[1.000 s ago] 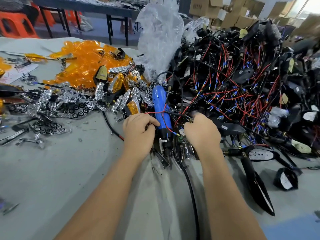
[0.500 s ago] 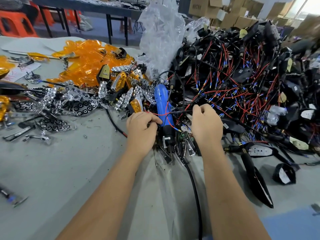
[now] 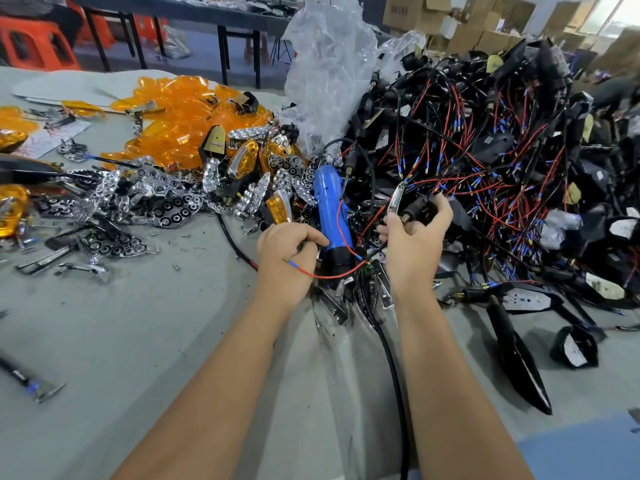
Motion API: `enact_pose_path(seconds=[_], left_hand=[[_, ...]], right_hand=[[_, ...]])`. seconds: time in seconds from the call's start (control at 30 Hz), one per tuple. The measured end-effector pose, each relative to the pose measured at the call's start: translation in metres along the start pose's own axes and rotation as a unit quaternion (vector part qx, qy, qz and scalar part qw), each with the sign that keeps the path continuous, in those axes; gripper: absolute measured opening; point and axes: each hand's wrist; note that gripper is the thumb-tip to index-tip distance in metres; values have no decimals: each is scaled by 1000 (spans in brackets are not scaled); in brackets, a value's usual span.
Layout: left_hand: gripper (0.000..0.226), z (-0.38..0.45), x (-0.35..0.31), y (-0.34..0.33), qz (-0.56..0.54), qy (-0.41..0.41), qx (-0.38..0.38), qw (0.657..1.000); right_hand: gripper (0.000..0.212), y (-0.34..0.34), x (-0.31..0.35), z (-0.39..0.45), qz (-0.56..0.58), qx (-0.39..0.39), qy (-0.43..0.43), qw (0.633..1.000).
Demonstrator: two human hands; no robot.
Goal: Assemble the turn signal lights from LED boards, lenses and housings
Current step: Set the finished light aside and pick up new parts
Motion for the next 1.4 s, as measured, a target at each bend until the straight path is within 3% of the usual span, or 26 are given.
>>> enact_pose_path(seconds=[0.07, 0.27, 0.4, 0.57, 0.73, 0.8, 0.87, 0.97, 1.07, 1.13, 1.2, 1.23, 1.27, 1.33, 1.4], left_hand=[[37, 0, -3, 0, 9, 17, 3, 1000], [41, -3, -6, 3, 6, 33, 9, 999], [44, -5, -8, 3, -11, 48, 7, 999], [43, -3, -7, 3, -89, 84, 8, 992], [27, 0, -9, 20, -251, 71, 22, 965], [43, 2, -11, 32, -373, 76, 75, 922], [62, 8, -7, 47, -471, 127, 79, 869], [51, 20, 3, 73, -488, 207, 7, 848], [19, 35, 19, 102, -438, 242, -99, 860], [16, 40, 29, 117, -373, 259, -99, 885], [11, 41, 32, 122, -353, 267, -72, 894], [8, 40, 31, 121, -366, 269, -54, 889], [14, 39, 29, 118, -385, 270, -40, 881], [28, 40, 29, 112, -401, 264, -29, 877], [29, 40, 32, 111, -394, 241, -15, 887]], right_hand=[[61, -1, 0, 2, 26, 11, 4, 1000], [31, -3, 7, 4, 51, 12, 21, 998], [31, -2, 21, 3, 76, -19, 46, 996], [32, -11, 53, -10, 99, 19, 119, 988], [33, -41, 79, -41, 201, 141, 92, 965], [30, -57, 81, -56, 246, 212, 22, 945], [26, -73, 79, -70, 211, 289, -40, 933], [20, -93, 73, -85, 101, 383, -106, 912], [15, -96, 71, -93, -24, 496, -121, 859], [13, -91, 74, -93, -87, 620, -94, 774], [26, -89, 80, -93, -89, 720, -107, 680], [32, -90, 83, -92, -95, 745, -107, 652], [31, -92, 86, -91, -113, 749, -96, 646], [28, -100, 85, -86, -167, 695, -47, 698], [31, -111, 76, -77, -181, 578, 6, 796]])
Point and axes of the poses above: each hand's wrist, its own z-axis towards the middle knuckle, its own y-axis out of the back of the hand, x = y × z, and after that the axes turned 11 degrees about y, right-handed
